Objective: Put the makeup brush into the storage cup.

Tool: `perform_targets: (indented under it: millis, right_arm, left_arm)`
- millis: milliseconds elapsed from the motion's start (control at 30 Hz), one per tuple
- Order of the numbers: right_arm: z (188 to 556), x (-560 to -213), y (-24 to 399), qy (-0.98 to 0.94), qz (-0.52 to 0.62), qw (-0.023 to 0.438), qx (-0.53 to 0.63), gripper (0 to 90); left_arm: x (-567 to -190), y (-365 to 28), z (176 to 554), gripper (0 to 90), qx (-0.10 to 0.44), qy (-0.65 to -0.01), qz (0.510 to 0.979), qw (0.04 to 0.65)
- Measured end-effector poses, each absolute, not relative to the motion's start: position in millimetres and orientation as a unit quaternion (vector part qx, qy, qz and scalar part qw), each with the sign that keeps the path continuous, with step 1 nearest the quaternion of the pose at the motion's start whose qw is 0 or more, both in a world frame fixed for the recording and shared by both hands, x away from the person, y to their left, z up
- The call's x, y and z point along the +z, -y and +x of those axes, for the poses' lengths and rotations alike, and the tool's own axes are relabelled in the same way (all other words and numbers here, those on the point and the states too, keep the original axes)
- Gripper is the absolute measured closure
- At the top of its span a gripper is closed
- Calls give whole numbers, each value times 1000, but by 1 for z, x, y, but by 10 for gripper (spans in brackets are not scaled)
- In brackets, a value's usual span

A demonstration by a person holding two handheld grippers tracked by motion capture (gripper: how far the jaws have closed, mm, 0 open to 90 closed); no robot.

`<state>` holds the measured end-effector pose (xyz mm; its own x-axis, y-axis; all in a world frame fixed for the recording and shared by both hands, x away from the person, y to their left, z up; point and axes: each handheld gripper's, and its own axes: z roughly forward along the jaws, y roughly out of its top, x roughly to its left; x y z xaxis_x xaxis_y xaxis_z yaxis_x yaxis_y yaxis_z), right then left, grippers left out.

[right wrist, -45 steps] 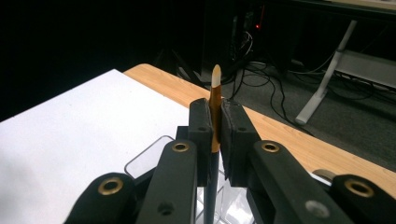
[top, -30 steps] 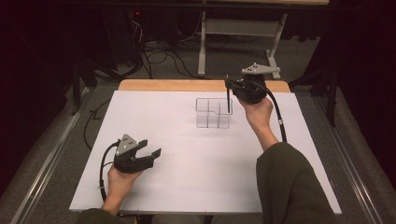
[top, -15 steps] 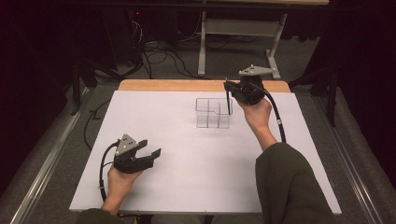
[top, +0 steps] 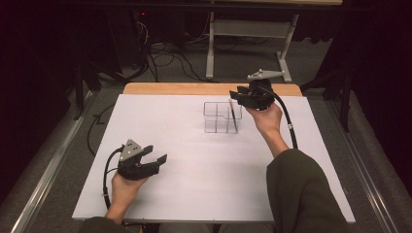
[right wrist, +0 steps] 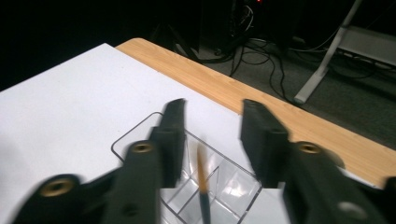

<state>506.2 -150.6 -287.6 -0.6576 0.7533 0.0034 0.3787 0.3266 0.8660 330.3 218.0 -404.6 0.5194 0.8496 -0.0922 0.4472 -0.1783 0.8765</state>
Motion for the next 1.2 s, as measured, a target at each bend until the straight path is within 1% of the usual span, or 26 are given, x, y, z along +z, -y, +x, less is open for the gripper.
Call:
perform_targets:
  millis: [33, 100, 500, 633, 1200]
  right_arm:
    - [506, -287, 151, -786, 363, 203, 458, 546]
    - [504, -286, 152, -783, 365, 205, 460, 522]
    - [493, -279, 155, -782, 351, 201, 475, 468]
    - [489, -279, 160, -774, 346, 209, 487, 472]
    - [478, -282, 184, -772, 349, 214, 487, 454]
  left_arm:
    - [-405, -218, 330, 353, 216, -441, 736, 466]
    - [-405, -218, 330, 352, 215, -441, 737, 466]
    - [-404, -218, 330, 348, 217, -442, 734, 468]
    - [-405, -219, 330, 348, 216, -443, 734, 468]
    - [-404, -218, 330, 345, 215, -447, 729, 472]
